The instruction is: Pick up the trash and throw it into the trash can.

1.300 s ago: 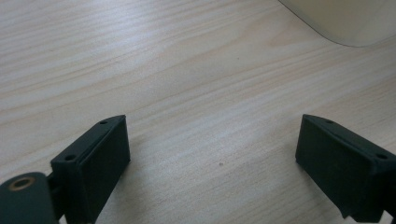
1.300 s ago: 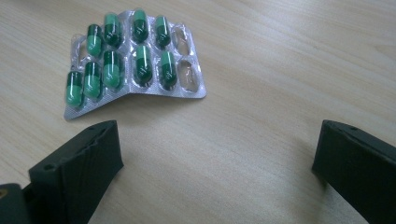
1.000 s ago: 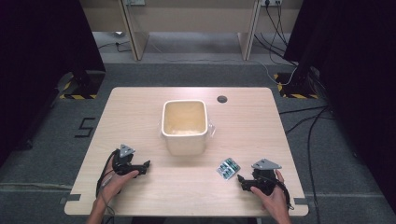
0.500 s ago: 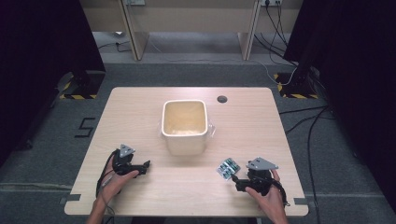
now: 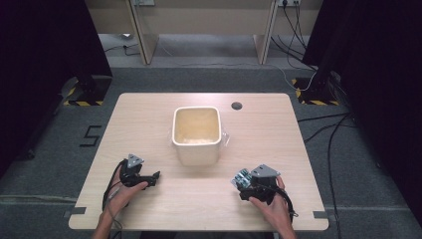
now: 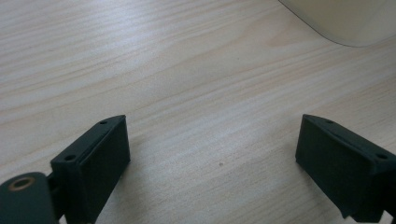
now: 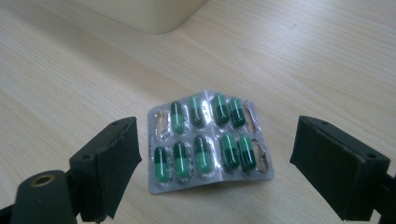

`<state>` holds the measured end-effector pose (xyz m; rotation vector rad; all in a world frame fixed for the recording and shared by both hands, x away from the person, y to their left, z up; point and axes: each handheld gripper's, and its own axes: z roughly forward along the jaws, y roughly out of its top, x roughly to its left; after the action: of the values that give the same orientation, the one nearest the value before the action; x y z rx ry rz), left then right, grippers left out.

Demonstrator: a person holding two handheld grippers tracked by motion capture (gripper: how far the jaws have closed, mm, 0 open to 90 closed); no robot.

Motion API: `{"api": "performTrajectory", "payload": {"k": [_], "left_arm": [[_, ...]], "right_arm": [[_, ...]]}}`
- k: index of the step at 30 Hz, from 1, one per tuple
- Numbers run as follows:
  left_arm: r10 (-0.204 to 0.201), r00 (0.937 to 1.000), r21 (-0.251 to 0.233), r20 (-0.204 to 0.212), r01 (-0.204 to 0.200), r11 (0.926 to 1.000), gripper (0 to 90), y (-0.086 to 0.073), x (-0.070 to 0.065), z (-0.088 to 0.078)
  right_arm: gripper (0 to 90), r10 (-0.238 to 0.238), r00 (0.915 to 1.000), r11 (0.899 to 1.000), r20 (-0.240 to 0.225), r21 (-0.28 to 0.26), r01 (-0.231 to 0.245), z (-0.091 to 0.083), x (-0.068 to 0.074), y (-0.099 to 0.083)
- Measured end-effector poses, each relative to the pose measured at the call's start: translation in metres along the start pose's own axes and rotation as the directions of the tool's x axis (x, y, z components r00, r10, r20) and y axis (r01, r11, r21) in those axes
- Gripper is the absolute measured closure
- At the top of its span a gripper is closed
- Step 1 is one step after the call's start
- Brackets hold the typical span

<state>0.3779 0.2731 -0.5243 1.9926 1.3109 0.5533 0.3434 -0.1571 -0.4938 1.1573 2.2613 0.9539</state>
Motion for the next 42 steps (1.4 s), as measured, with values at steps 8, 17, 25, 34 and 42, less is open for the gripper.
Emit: {"api": "performTrajectory", "payload": {"k": [8, 17, 25, 34, 42], "left_arm": [[0.0, 1.0, 0.0, 0.0, 0.0, 1.0, 8.9, 0.0, 0.0, 0.0], [0.0, 1.0, 0.0, 0.0, 0.0, 1.0, 8.9, 0.0, 0.0, 0.0], [0.0, 1.0, 0.0, 0.0, 0.0, 1.0, 8.9, 0.0, 0.0, 0.0], [0.0, 1.0, 0.0, 0.0, 0.0, 1.0, 8.9, 0.0, 0.0, 0.0], [0.0, 1.0, 0.0, 0.0, 0.0, 1.0, 8.9, 0.0, 0.0, 0.0]], "right_arm": [[15.2, -0.01, 0.9999, 1.0, 0.005, 0.02, 0.01, 0.012, 0.002, 0.004], [15.2, -0.025, 0.9997, 0.999, 0.005, 0.041, 0.025, 0.022, 0.002, 0.006], [14.8, 0.001, 0.9997, 0.999, -0.026, 0.049, 0.0, 0.031, -0.003, 0.0], [16.6, 0.021, 0.9992, 0.999, -0.033, 0.046, -0.02, 0.03, -0.002, -0.002], [27.1, 0.033, 0.9988, 0.999, -0.037, 0.041, -0.031, 0.028, -0.001, -0.001]]}}
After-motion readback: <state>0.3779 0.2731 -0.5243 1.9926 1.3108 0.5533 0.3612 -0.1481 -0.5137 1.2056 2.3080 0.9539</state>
